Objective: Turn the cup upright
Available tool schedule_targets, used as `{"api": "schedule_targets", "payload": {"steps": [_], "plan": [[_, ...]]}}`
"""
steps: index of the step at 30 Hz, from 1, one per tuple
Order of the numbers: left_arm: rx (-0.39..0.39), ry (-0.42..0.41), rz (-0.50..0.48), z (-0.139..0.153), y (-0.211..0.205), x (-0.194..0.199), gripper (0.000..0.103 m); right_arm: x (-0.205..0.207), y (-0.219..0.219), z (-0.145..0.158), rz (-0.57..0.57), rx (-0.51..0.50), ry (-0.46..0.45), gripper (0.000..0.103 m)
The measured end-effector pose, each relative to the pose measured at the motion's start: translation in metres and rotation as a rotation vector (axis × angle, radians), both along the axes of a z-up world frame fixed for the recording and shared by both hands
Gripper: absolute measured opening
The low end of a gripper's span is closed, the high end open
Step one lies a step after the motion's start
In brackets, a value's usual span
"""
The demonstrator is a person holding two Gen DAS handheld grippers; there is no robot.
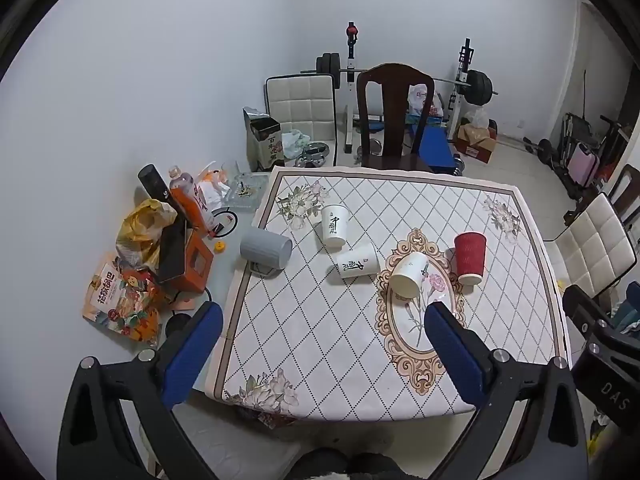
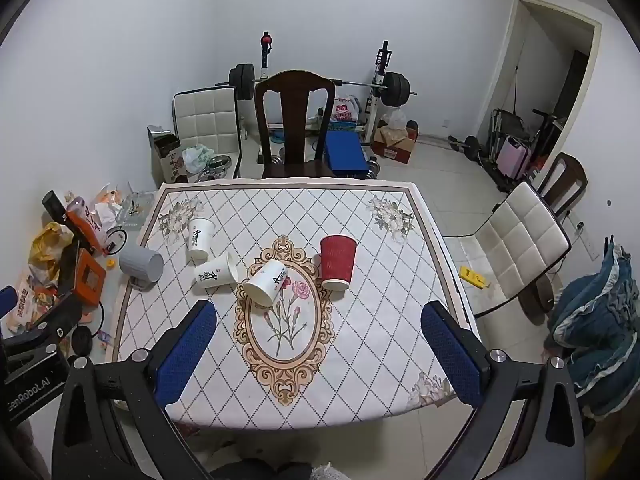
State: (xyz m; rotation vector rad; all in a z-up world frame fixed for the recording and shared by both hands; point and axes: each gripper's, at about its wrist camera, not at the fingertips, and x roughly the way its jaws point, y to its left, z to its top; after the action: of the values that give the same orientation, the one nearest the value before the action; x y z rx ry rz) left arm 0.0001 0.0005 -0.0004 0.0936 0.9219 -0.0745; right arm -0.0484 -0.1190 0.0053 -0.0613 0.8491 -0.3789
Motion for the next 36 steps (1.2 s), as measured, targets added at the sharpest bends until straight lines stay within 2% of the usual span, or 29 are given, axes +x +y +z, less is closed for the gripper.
{"api": "schedule_targets", "payload": {"steps": [10,36], "plan": [[-0.002,-0.002,-0.002,0.002,0.000,0.002,0.103,0.011,0.003,-0.002,0.007,0.001,0.014,0.103],[-0.004,-0.004,-0.006,0.011,-0.002,0.006,0.103,0.005,0.001,0.000,-0.002,0.010,0.017,0.103]]}}
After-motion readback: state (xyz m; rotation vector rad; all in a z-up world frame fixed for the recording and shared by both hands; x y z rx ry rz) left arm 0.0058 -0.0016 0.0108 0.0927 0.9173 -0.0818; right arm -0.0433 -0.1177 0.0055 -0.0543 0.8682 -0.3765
